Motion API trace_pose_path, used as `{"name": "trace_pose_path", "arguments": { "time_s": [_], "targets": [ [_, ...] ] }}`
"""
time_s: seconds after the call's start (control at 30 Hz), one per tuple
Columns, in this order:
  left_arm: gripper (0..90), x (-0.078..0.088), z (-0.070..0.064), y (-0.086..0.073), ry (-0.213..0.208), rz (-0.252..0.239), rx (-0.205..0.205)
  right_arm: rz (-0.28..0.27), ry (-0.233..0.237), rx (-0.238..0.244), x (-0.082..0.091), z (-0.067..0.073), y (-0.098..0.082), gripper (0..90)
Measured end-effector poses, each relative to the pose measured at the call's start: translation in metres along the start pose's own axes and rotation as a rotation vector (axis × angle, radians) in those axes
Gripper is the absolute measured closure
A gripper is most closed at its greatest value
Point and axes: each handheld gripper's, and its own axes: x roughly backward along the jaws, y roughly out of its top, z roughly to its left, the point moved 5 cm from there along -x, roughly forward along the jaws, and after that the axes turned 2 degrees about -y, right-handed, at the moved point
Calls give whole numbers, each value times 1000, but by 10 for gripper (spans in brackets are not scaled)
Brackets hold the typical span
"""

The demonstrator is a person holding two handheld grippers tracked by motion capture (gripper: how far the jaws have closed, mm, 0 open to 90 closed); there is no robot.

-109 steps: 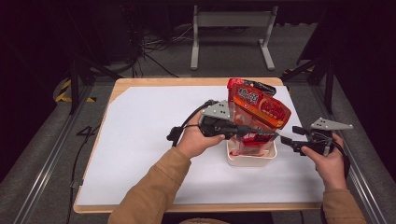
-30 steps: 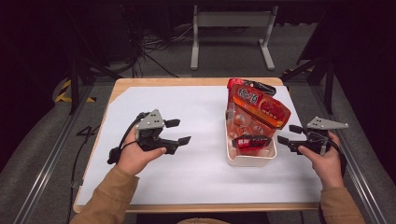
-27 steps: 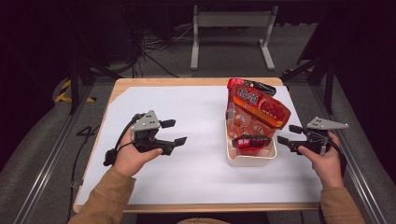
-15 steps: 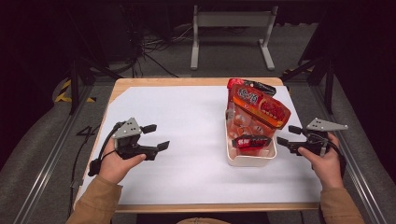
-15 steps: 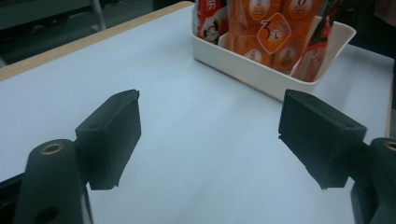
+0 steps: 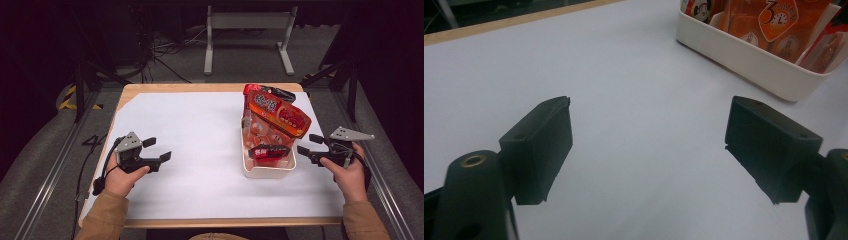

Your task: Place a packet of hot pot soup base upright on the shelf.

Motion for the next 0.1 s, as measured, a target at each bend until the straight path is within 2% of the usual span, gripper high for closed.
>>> {"name": "trace_pose_path", "arguments": {
  "time_s": [0.1],
  "targets": [
    [167, 1, 0, 0, 2, -2, 0, 2, -4, 2, -1, -1, -1, 254]
  ]
}}
